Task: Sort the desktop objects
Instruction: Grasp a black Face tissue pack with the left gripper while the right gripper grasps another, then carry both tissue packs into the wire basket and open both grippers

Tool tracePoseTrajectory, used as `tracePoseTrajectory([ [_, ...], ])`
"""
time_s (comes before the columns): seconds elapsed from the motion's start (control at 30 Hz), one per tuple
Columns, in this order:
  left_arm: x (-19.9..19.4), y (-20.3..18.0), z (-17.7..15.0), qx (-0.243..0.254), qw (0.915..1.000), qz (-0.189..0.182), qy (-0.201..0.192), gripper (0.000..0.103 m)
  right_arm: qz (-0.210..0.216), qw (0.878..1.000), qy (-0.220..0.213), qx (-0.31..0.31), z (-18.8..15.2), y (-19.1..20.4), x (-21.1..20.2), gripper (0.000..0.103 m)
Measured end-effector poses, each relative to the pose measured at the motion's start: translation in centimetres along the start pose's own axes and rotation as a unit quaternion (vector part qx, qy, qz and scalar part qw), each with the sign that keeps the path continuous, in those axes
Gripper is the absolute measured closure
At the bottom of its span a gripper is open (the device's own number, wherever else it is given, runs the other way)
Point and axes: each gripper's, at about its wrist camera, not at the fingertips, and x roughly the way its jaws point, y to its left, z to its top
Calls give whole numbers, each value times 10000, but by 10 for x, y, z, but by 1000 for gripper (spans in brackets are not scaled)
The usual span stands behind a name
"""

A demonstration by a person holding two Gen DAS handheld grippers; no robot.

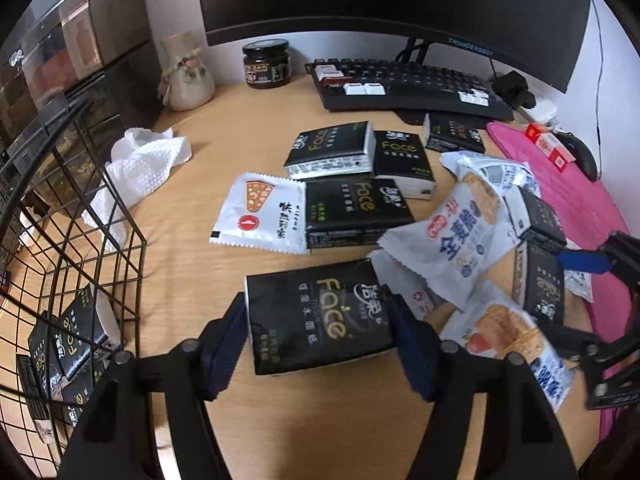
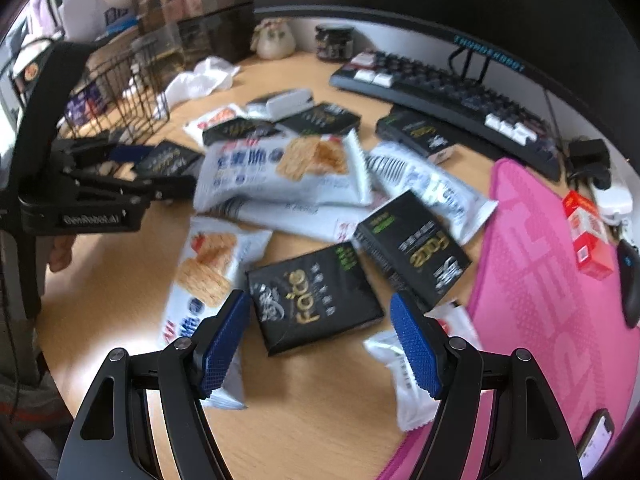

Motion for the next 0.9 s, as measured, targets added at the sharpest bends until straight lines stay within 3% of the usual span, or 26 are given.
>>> tracePoseTrajectory([
  [0.2, -1, -1, -2, 18, 10000, -16, -17, 30, -112, 9997, -225, 23, 6, 1, 15, 30],
  [0.3, -2, -2, -3, 25, 10000, -15, -11, 31, -52, 9996, -252, 80, 8, -1, 14, 39],
  [0.47, -5, -5, -4, 74, 10000, -33, -42, 31, 55, 9996, -233, 153, 8, -3, 12, 40],
  [0.9, -45, -14, 4, 186, 9988, -137, -438, 34, -77, 9975, -696, -31, 13, 17, -36, 40],
])
